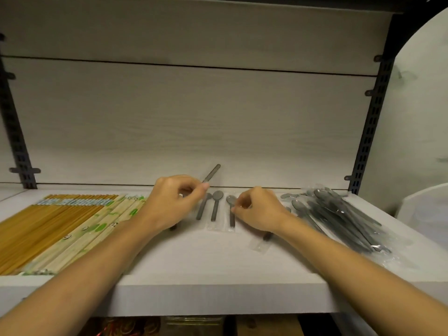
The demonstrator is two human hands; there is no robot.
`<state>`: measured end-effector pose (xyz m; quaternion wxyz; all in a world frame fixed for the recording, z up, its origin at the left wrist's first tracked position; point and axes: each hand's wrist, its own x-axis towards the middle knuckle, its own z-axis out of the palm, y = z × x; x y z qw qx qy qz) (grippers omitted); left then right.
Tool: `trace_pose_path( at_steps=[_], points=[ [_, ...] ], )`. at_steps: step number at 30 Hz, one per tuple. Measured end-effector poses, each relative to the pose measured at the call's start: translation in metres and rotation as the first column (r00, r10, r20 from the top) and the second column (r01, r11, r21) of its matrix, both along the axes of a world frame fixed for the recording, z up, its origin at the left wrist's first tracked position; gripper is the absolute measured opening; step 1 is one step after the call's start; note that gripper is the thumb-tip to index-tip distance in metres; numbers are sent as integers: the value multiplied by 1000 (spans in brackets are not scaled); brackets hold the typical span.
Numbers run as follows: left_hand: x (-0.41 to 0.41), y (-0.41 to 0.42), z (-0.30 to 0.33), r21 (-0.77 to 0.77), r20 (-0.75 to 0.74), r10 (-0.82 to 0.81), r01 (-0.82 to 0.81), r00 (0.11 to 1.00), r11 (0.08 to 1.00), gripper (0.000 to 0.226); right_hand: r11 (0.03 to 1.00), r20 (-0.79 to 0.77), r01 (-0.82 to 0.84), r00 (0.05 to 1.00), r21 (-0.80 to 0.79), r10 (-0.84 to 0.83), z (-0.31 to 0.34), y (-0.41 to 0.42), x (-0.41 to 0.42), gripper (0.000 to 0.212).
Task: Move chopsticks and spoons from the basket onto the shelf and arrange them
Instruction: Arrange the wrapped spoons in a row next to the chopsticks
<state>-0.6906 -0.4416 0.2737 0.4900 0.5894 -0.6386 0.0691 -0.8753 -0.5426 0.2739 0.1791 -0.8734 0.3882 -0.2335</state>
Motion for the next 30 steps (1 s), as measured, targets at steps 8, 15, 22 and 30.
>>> trace_pose_path(
  at_steps=[8,15,22,30],
  points=[
    [14,-7,-5,5,6,38,-38,999,999,25,987,-243,-112,967,-119,80,-13,-11,2,29],
    [16,-9,-7,61,34,24,-26,999,998,29,943,83,22,997,-332,6,-1,-8,-3,26],
    [7,-3,-4,77,-87,-160,167,983,983,40,853,28,-119,988,-509,155,14,3,-5,33],
    [4,-5,9,-32,-102,-139,136,985,990,35,973,18,-102,994,-205,108,35,19,-16,14]
  ],
)
